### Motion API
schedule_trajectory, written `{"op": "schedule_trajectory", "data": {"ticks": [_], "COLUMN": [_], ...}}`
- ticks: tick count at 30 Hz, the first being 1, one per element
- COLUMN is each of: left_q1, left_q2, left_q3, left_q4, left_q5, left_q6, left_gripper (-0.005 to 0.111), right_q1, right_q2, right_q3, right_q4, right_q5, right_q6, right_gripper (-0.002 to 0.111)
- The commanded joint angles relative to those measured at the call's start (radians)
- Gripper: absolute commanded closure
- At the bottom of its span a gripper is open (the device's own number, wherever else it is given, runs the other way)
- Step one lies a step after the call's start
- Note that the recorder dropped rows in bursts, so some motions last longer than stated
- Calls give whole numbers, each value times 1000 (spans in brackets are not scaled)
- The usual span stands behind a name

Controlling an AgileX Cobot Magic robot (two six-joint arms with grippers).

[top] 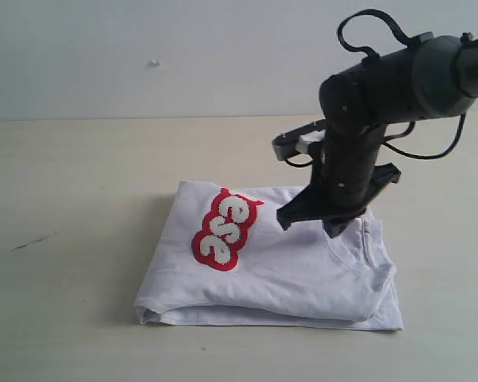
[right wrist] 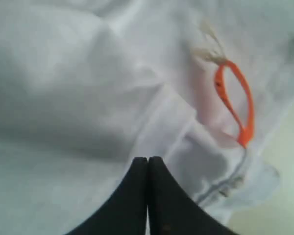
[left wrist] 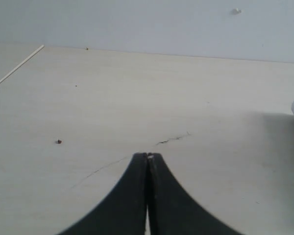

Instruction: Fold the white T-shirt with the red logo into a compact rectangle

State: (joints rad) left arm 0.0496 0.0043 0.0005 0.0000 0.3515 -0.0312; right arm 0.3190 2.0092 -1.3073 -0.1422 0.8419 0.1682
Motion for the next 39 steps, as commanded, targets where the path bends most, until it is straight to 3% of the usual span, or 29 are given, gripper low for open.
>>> {"op": "schedule_trajectory", "data": {"ticks": [1, 11, 20, 23, 30, 35, 39], "left_q1": [-1, -1, -1, -1, -1, -1, -1], "left_q2": [-4, -4, -4, -4, -4, -4, -4], "left_q3": [0, 0, 0, 0, 0, 0, 0], "left_q4": [-15, -15, -15, -15, -15, -15, -15], "left_q5": [-1, -1, -1, -1, -1, -1, -1], "left_q6": [4, 4, 4, 4, 4, 4, 4], "left_gripper": [107, 107, 107, 107, 107, 107, 107], "right_q1": [-85, -123, -132, -161, -216, -214, -214], "right_q2": [28, 78, 10, 5, 14, 23, 66], "right_q3": [42, 43, 43, 43, 45, 45, 45], "right_q4": [-27, -91, -78, -78, -66, 122, 150], "right_q5": [-32, -251, -240, -203, -168, -194, -188], "right_q6": [16, 18, 16, 34, 34, -155, -183], "right_gripper": [108, 107, 62, 54, 54, 54, 56]}}
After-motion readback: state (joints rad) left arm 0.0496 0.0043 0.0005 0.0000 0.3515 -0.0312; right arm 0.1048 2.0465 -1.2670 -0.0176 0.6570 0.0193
